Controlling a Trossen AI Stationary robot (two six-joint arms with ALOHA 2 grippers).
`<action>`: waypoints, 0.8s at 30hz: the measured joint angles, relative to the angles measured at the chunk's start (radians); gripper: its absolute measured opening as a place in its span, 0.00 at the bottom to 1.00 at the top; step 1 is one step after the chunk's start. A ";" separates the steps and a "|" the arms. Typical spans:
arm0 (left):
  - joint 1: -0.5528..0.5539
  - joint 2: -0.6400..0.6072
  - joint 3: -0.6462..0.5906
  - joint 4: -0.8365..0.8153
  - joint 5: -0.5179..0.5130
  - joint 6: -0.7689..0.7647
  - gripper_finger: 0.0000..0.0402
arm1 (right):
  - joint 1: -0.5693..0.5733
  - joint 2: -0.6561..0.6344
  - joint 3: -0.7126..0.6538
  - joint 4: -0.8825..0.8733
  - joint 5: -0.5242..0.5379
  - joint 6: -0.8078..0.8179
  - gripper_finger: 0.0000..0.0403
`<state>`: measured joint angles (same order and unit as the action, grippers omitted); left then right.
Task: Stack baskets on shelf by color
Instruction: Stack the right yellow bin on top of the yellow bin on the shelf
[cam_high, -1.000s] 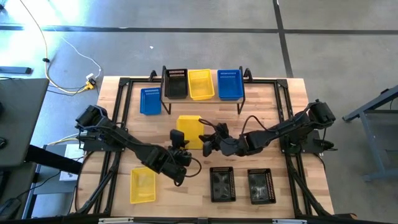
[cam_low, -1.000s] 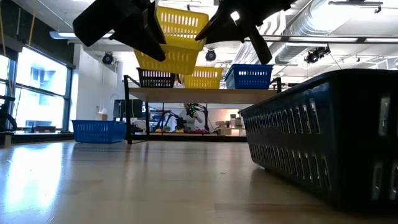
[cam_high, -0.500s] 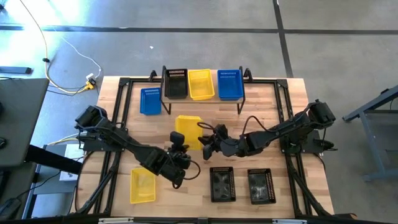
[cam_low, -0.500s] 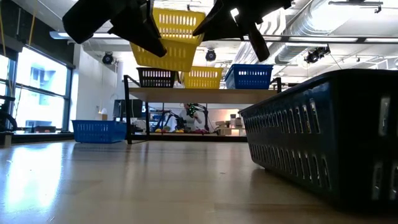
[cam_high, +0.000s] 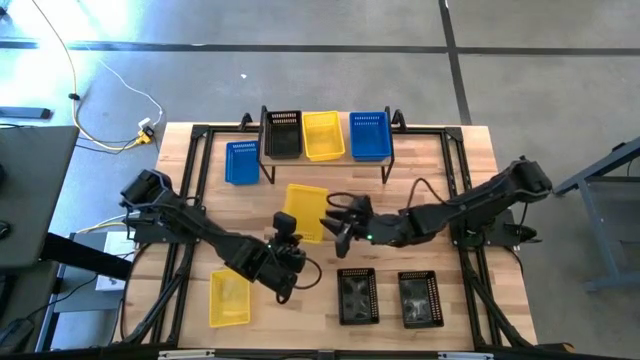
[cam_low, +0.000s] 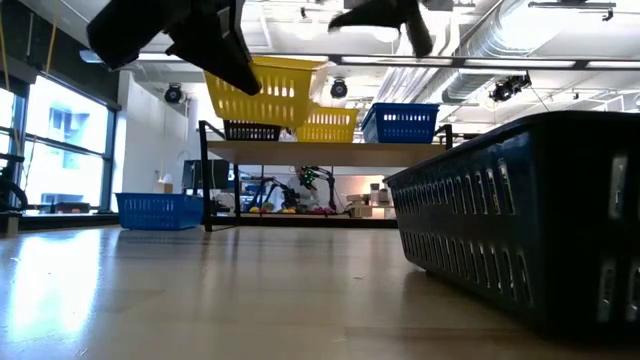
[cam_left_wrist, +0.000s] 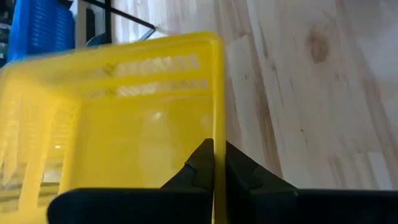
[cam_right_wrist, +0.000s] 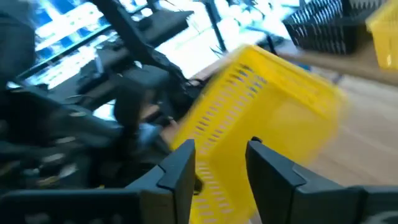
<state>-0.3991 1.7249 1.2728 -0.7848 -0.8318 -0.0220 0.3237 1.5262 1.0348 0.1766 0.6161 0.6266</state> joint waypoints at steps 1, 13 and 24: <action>0.005 -0.005 0.000 0.004 0.005 0.000 0.00 | 0.002 -0.016 0.000 -0.002 0.000 -0.024 0.33; 0.145 -0.087 0.110 0.019 0.132 0.092 0.00 | 0.012 -0.178 0.000 -0.060 -0.025 -0.338 0.34; 0.442 -0.135 0.326 0.034 0.471 0.168 0.00 | 0.011 -0.231 0.000 -0.191 -0.020 -0.374 0.34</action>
<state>0.0426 1.5894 1.5990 -0.7510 -0.3605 0.1463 0.3347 1.2957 1.0348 -0.0148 0.5958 0.2524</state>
